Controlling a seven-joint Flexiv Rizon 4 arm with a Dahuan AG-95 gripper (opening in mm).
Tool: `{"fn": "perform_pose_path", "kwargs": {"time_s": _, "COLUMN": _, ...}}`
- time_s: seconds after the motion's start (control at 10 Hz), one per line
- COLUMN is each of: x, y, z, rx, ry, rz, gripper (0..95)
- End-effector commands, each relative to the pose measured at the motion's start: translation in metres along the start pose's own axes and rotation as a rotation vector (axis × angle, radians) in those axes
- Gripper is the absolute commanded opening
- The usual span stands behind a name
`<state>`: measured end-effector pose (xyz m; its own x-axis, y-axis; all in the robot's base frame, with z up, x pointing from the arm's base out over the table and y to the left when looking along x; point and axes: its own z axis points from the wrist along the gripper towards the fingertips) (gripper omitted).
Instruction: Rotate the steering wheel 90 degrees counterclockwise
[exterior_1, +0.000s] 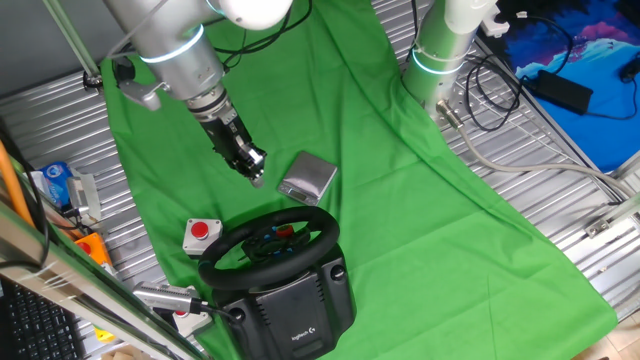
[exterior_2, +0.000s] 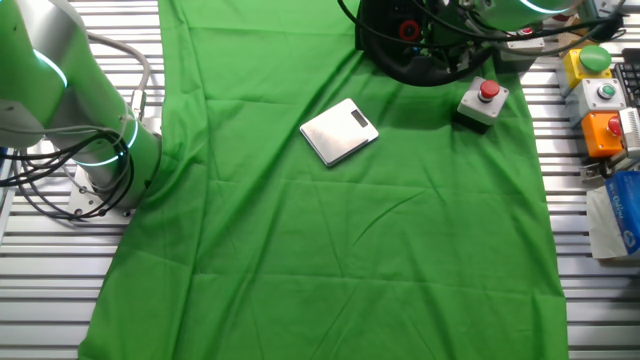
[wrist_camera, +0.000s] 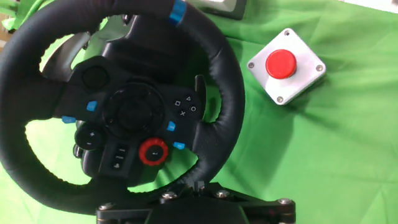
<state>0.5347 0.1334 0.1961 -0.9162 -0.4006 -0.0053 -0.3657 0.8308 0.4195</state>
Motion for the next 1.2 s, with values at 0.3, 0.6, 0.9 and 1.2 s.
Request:
{"fn": "perform_pose_path", "kwargs": {"time_s": 0.3, "x": -0.001, "y": 0.001, "z": -0.001, "rx": -0.007, "ry": -0.002, "rz": -0.005, "gripper": 0.0}}
{"fn": "perform_pose_path", "kwargs": {"time_s": 0.6, "x": -0.003, "y": 0.011, "z": -0.003, "rx": -0.026, "ry": -0.008, "rz": -0.022, "gripper": 0.0}}
{"fn": "perform_pose_path", "kwargs": {"time_s": 0.9, "x": -0.005, "y": 0.03, "z": 0.001, "rx": -0.071, "ry": -0.031, "rz": 0.018, "gripper": 0.0}}
{"fn": "perform_pose_path", "kwargs": {"time_s": 1.2, "x": -0.015, "y": 0.053, "z": 0.007, "rx": -0.087, "ry": -0.037, "rz": 0.052, "gripper": 0.0}}
